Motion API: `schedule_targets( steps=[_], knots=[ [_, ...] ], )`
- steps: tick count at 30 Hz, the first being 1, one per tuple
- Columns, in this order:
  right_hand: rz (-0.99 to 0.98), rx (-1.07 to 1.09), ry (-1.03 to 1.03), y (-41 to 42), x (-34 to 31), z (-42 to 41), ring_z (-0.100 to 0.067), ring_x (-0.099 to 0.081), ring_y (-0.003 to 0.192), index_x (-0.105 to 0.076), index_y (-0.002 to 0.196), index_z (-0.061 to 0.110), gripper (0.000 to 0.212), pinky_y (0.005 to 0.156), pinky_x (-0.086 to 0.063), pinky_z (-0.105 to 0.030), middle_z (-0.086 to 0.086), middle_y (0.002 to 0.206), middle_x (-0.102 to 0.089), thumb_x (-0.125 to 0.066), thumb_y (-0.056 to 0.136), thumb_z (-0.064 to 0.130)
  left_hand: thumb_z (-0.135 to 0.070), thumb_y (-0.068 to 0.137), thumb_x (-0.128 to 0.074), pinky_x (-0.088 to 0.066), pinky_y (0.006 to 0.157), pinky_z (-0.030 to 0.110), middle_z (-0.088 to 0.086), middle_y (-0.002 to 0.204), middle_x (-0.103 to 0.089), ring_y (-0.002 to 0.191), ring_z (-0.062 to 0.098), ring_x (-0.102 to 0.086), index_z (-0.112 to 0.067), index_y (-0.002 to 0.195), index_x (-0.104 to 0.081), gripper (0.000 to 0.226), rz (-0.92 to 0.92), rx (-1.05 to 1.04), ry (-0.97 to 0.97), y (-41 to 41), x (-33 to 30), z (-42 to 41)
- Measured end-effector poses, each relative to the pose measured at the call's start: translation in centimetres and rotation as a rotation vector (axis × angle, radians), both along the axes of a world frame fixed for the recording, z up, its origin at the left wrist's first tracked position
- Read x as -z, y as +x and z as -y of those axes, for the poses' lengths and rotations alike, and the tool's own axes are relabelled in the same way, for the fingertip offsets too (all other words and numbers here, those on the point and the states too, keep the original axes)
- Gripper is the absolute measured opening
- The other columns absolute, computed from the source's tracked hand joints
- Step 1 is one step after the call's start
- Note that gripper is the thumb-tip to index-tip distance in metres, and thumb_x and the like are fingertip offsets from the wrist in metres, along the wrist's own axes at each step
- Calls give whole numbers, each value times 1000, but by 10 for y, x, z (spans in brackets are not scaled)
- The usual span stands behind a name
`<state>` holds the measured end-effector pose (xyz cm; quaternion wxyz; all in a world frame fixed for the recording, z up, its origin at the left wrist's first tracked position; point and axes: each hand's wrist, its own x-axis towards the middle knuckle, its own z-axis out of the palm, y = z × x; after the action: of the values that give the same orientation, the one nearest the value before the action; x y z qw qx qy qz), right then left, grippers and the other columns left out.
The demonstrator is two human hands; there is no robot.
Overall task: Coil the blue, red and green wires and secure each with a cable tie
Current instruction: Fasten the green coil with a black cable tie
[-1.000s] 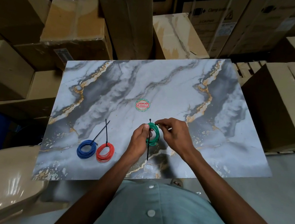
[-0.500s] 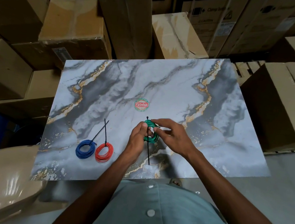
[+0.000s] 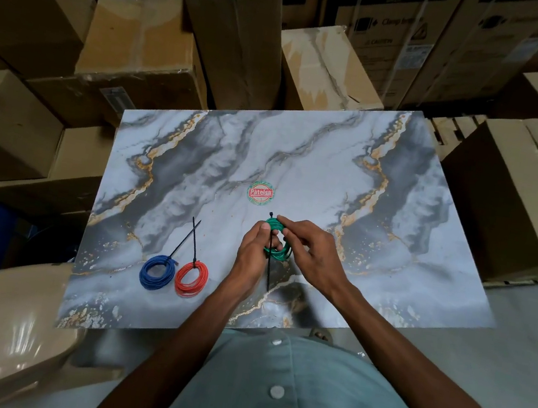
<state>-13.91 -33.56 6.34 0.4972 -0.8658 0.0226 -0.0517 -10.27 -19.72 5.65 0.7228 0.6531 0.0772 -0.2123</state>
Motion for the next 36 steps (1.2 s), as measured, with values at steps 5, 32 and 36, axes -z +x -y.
schedule_targets(
  steps=[5,32,36],
  knots=[
    [86,-46,-94,1,5,-1,-13,-67,91,-68,136,14,35,83,-55,-26,-5,105,-73,-58,102,14,-18,110,-30,-42,70,28,-4,62,-47,58,8,-47,-10,88,-55,34,-65,-62,-49,1,-4,2],
    [396,-95,-106,4,-34,-9,-12,-69,86,-78,108,5,13,78,-55,-22,-4,101,-76,-73,97,11,-24,110,-31,-39,61,16,5,78,-51,66,3,-44,-2,94,-53,35,146,49,249,-2,-15,-7],
    [345,11,-136,17,-40,-11,-16,-68,91,-75,117,8,21,80,-56,-30,-2,99,-75,-70,97,13,-40,106,-31,-40,66,33,-6,69,-49,63,9,-44,-19,92,-54,33,225,134,370,-5,-6,-7]
  ],
)
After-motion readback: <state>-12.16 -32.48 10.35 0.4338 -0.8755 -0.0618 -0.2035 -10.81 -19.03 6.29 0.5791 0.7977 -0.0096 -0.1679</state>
